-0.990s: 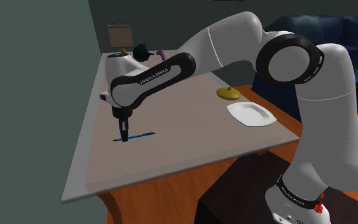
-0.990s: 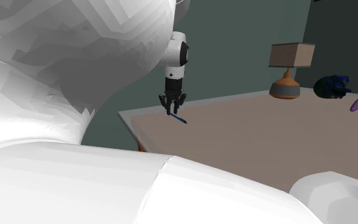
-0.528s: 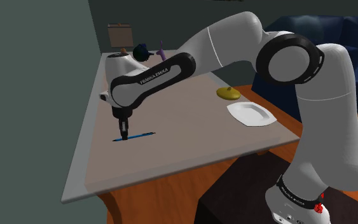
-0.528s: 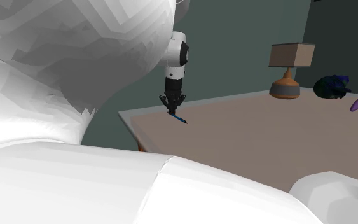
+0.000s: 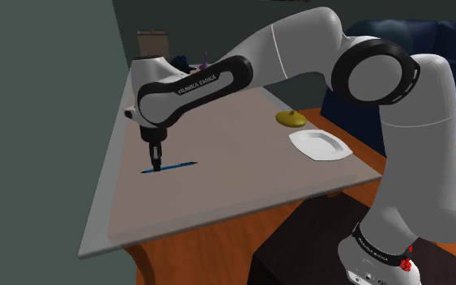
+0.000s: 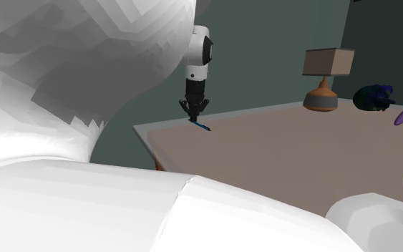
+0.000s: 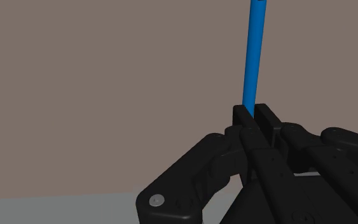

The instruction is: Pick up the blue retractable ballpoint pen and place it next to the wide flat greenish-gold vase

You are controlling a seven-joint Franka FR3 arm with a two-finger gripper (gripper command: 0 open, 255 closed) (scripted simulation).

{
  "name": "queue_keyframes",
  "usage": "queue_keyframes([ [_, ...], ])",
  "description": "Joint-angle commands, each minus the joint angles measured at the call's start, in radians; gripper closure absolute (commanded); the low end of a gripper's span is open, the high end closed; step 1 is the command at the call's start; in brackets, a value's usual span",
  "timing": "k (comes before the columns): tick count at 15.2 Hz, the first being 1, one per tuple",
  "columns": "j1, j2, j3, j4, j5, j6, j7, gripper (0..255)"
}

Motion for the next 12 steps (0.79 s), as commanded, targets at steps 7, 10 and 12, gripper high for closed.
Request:
queue_keyframes([
  [7, -0.001, -0.034, 0.002, 0.058, 0.004, -0.092, 0.002, 255],
  [10, -0.001, -0.042, 0.003, 0.086, 0.004, -0.128, 0.003, 255],
  [12, -0.001, -0.047, 0.003, 0.106, 0.005, -0.153, 0.004, 255],
])
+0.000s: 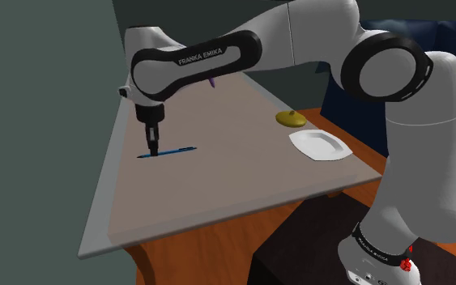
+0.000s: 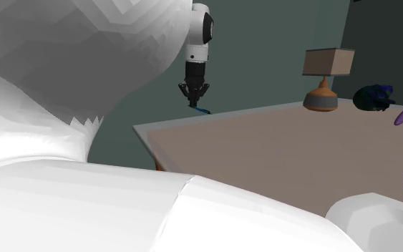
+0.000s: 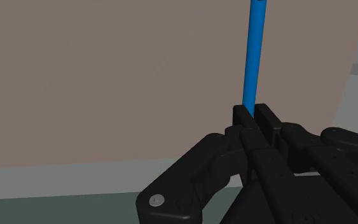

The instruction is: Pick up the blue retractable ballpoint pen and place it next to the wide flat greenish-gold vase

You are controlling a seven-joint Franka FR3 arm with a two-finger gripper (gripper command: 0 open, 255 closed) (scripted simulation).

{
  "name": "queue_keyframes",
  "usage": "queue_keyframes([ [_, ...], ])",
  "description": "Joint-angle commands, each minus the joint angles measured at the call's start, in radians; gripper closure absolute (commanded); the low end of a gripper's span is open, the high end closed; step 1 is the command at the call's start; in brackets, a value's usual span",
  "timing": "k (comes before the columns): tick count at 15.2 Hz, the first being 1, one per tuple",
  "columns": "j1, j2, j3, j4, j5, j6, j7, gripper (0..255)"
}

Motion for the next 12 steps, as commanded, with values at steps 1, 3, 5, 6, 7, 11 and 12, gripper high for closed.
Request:
queue_keyframes([
  [1, 0.0, -0.002, 0.0, 0.023, 0.0, -0.025, 0.001, 255],
  [3, 0.001, -0.005, 0.001, 0.045, 0.0, -0.05, 0.002, 255],
  [5, 0.001, -0.007, 0.001, 0.069, 0.0, -0.076, 0.003, 255],
  [6, 0.002, -0.008, 0.001, 0.081, 0.0, -0.089, 0.004, 255],
  [7, 0.002, -0.008, 0.001, 0.094, 0.0, -0.102, 0.004, 255],
  [11, -0.047, -0.067, -0.012, 0.02, 0.018, -0.09, -0.057, 255],
  [12, -0.062, -0.084, -0.017, -0.005, 0.023, -0.084, -0.078, 255],
])
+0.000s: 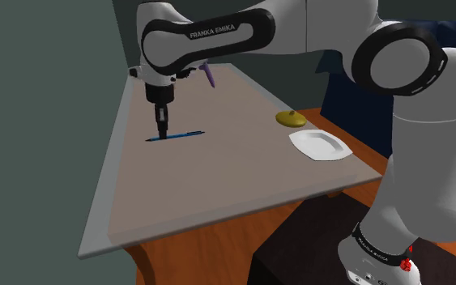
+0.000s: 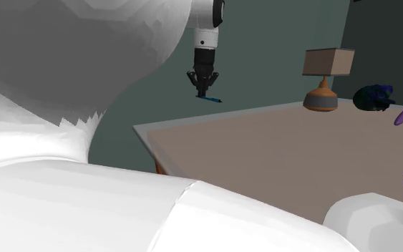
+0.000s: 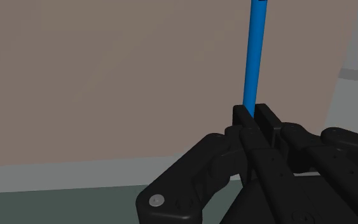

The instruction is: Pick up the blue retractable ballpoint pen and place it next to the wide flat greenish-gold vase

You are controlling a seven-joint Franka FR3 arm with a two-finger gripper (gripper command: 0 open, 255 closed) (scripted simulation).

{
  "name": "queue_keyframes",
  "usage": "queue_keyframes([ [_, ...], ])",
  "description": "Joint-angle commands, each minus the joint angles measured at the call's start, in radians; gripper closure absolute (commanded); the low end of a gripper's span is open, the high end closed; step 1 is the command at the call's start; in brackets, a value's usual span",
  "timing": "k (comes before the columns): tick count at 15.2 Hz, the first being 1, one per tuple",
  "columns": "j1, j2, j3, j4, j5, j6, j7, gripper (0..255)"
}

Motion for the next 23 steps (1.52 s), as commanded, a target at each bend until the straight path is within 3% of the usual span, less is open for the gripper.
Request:
queue_keyframes([
  [1, -0.03, -0.032, -0.01, -0.041, 0.011, 0.006, -0.042, 255],
  [12, -0.189, -0.143, -0.086, -0.191, 0.055, 0.028, -0.285, 255],
  [23, -0.339, -0.14, -0.177, -0.181, 0.083, -0.002, -0.529, 255],
])
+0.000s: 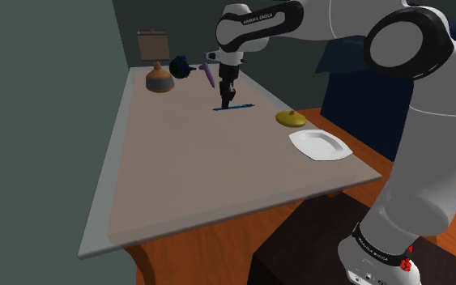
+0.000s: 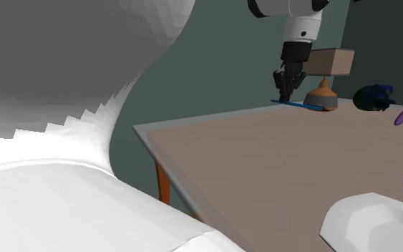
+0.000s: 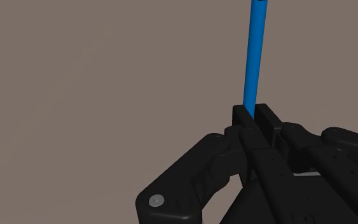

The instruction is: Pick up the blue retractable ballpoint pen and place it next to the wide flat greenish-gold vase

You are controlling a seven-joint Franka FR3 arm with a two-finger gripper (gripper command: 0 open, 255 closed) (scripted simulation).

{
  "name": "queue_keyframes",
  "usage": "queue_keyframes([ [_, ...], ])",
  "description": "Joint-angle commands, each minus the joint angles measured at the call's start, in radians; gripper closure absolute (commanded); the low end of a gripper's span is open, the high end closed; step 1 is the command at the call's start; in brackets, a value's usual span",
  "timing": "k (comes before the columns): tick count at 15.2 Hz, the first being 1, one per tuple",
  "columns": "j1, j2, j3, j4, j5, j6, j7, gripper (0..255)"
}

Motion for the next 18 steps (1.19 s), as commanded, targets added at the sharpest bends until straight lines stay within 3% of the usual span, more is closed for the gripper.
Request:
queue_keyframes([
  [1, -0.029, 0.001, -0.017, -0.001, 0.005, -0.003, -0.048, 255],
  [12, -0.187, 0.13, -0.094, 0.188, 0.037, -0.088, -0.276, 255],
  [18, -0.193, 0.143, -0.096, 0.141, 0.041, -0.028, -0.293, 255],
])
